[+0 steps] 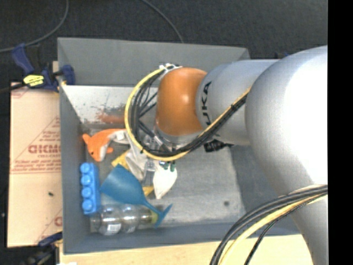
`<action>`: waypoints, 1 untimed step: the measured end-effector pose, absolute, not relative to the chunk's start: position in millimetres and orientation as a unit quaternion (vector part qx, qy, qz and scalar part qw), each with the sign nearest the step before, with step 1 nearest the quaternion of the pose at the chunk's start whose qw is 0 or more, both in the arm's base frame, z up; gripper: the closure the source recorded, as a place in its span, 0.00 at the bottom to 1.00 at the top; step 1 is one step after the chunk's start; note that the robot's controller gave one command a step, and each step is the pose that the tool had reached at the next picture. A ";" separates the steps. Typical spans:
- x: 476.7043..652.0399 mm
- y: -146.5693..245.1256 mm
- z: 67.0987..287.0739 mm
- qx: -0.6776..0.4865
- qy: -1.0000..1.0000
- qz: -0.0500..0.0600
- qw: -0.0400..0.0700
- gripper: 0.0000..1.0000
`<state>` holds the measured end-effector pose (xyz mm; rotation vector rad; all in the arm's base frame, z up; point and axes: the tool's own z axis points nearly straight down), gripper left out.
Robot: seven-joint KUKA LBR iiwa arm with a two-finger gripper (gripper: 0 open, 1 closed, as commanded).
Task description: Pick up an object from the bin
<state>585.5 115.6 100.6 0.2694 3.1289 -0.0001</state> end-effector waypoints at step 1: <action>591.3 113.0 127.9 0.131 0.991 0.002 0.003 0.00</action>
Offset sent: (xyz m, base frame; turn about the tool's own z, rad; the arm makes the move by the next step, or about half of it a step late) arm -0.0361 0.0065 0.0011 0.0960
